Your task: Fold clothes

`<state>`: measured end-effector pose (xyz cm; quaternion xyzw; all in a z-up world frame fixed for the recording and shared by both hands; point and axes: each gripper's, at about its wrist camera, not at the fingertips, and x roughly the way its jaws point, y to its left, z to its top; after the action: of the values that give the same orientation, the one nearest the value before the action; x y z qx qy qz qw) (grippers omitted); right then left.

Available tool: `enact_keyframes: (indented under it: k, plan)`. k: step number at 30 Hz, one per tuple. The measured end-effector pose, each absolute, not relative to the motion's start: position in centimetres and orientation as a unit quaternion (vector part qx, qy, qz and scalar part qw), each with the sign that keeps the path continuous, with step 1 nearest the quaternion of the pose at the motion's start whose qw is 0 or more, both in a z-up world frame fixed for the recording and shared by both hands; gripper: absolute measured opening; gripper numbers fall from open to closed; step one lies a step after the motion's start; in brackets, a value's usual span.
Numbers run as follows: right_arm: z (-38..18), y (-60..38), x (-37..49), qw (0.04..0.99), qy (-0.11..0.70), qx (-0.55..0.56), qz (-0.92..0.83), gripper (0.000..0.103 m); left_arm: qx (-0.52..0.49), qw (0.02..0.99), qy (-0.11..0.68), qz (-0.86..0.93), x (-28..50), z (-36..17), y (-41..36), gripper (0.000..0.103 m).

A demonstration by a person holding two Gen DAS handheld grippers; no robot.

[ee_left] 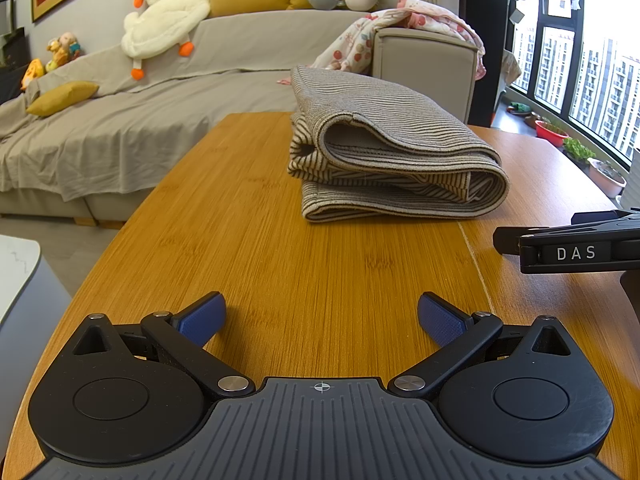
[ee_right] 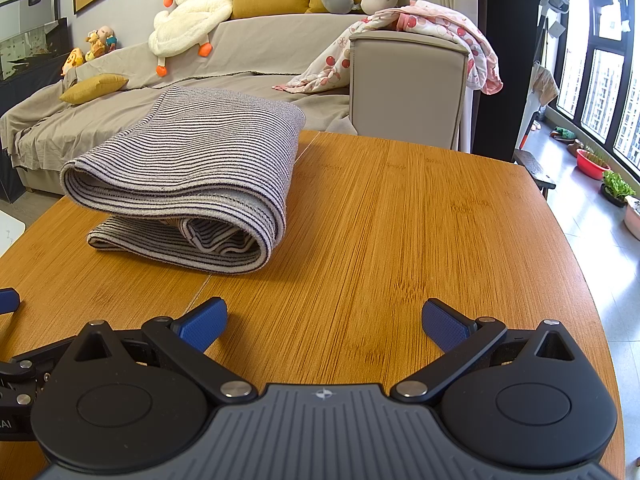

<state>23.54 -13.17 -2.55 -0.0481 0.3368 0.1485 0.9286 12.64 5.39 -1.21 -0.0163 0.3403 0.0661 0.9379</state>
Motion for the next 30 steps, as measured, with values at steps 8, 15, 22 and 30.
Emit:
enact_keyframes:
  k: [8,15,22,30]
  plan:
    - [-2.6,-13.2,23.5,0.929,0.337,-0.048,0.149,0.103,-0.016,0.938,0.340,0.066,12.6,-1.2,5.4,0.103]
    - [-2.6,-13.2,23.6,0.929,0.337,-0.048,0.149,0.103,-0.015,0.938,0.340,0.063,12.8,-1.2,5.4,0.103]
    - [-2.5,-13.3,22.4,0.927,0.336,-0.052,0.161,0.103,-0.008,0.933,0.359,0.032,12.5,-1.0,5.3,0.103]
    - [-2.4,-13.7,21.3,0.925,0.335,-0.055,0.170,0.103,-0.026,0.933,0.354,0.061,12.4,-1.1,5.7,0.103]
